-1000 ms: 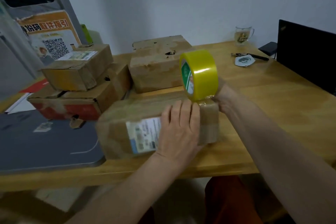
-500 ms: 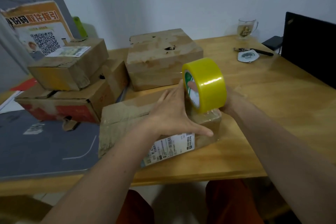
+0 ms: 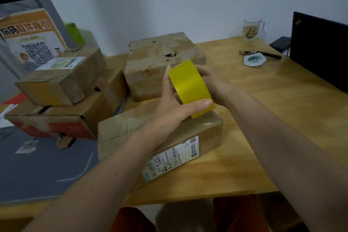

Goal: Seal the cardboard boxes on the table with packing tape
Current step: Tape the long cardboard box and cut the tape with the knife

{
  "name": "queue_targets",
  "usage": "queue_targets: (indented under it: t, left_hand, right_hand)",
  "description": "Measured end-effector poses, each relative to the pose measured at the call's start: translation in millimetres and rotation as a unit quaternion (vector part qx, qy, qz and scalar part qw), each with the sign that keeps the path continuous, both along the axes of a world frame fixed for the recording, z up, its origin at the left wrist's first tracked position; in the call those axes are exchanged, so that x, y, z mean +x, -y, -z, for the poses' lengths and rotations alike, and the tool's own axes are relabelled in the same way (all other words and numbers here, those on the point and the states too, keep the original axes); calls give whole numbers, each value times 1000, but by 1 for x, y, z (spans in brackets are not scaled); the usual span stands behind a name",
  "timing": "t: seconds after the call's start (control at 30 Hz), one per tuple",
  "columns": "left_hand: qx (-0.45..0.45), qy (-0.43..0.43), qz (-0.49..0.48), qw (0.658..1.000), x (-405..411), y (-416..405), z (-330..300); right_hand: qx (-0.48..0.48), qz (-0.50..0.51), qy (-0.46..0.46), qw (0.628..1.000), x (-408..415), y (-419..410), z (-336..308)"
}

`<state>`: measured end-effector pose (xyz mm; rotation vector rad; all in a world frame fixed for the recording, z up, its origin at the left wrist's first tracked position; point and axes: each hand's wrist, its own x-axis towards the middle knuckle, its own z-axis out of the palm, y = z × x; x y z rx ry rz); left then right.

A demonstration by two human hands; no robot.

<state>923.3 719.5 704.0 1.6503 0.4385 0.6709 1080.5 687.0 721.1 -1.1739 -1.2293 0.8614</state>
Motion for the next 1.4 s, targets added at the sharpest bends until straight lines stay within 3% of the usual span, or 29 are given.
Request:
queue_targets:
  t: [0.1, 0.17, 0.23, 0.3, 0.37, 0.43, 0.53, 0.6, 0.67, 0.73, 0.83, 0.97, 1.07, 1.13, 1.23, 1.4]
  left_hand:
    - [-8, 22, -1, 1000, 1, -2, 1]
    - [-7, 26, -3, 1000, 1, -3, 3]
    - [-6, 26, -1, 1000, 1, -3, 3]
    - [-12, 27, -1, 1000, 1, -4, 3]
    - [-19, 25, -5, 999, 1, -4, 3]
    - [-26, 21, -9, 999, 1, -4, 3]
    - [-51, 17, -6, 999, 2, -5, 2]
    - [-64, 13, 0, 998, 3, -6, 1]
    - [-69, 8, 7, 998, 2, -5, -1]
    - [-77, -2, 17, 997, 1, -3, -3]
    - [-87, -9, 30, 996, 0, -2, -5]
    - [-107, 1, 53, 993, 0, -2, -8]
    - [-114, 0, 60, 992, 0, -1, -12]
    - [-100, -16, 66, 993, 2, -4, -15]
    - [-85, -35, 64, 994, 7, -5, -20]
    - [-98, 0, 24, 995, 7, 6, -14]
  right_hand:
    - [-13, -75, -109, 991, 25, -3, -1]
    - [-36, 20, -114, 993, 35, -12, 8]
    - [-95, 117, 48, 987, 34, -22, 20]
    - [-133, 115, 183, 967, 31, -34, 46]
    - [-169, 145, 255, 941, 28, -36, 65]
    - [-178, 191, 271, 927, 30, -39, 79]
    - [-180, 153, 351, 906, 39, -40, 87]
    - [-157, 159, 451, 864, 44, -37, 85]
    - [-143, 179, 481, 847, 54, -31, 87]
    - [-142, 198, 449, 860, 57, -22, 88]
    - [-102, 286, 319, 898, 54, 2, 79]
    - [35, 340, 306, 888, 41, 48, 51]
    - [151, 383, 108, 905, 31, 87, 21]
    - [201, 369, -54, 906, 27, 108, 9]
    - [180, 300, -246, 904, 21, 125, 8]
    - [171, 179, -282, 927, 6, 135, 28]
